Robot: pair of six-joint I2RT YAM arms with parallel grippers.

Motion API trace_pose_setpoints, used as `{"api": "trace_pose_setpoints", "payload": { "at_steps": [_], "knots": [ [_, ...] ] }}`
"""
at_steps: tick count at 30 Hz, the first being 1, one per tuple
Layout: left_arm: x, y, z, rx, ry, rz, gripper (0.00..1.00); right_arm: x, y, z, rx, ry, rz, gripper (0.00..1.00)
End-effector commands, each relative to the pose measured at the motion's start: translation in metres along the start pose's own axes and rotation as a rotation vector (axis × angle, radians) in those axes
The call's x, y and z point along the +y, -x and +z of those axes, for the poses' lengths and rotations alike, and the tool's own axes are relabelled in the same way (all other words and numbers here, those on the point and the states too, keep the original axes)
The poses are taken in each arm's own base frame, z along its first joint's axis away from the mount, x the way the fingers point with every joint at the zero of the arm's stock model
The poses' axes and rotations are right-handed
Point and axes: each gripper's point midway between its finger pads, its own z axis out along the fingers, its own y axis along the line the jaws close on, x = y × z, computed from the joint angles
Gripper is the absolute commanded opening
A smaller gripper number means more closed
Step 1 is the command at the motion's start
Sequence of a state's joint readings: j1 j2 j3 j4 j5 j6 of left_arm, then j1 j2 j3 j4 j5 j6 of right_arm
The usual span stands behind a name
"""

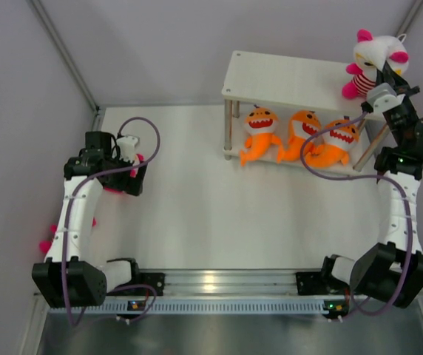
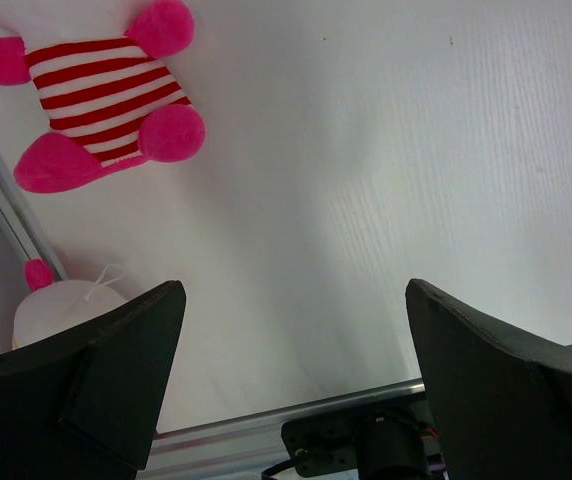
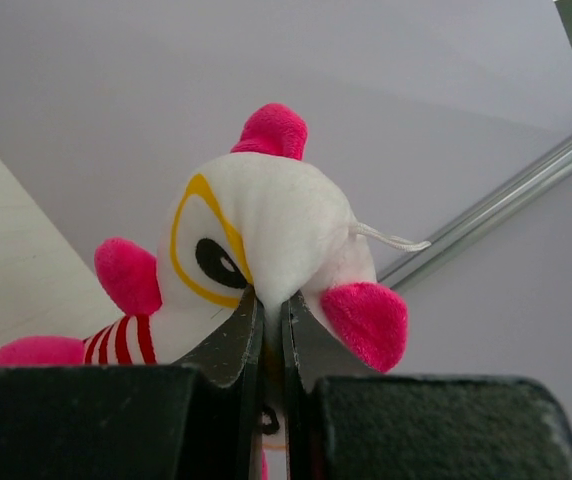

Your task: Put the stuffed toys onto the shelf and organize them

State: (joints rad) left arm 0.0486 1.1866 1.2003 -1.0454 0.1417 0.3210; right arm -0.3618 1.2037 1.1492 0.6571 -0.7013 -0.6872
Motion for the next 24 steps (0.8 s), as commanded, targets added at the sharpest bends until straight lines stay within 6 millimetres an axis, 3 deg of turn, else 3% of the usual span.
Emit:
{"api": "trace_pose_setpoints", "payload": {
  "at_steps": [1, 5, 13, 24],
  "knots": [
    [0.001, 0.017, -0.003, -0.062, 0.002, 0.014, 0.98, -0.013, 0.026, -0.007, -0.084, -0.042, -0.072, 0.00],
    [0.002, 0.015, -0.005, -0.065, 0.008, 0.019, 0.98, -0.006, 0.011, -0.012, -0.052, -0.048, -0.053, 0.06],
    [0.002, 0.016, -0.005, -0.067, 0.006, 0.017, 0.98, -0.011, 0.007, -0.015, -0.037, -0.095, -0.044, 0.36],
    [0.001, 0.014, -0.004, -0.062, 0.004, 0.021, 0.98, -0.019, 0.010, -0.016, -0.032, -0.129, -0.041, 0.51]
  ]
}}
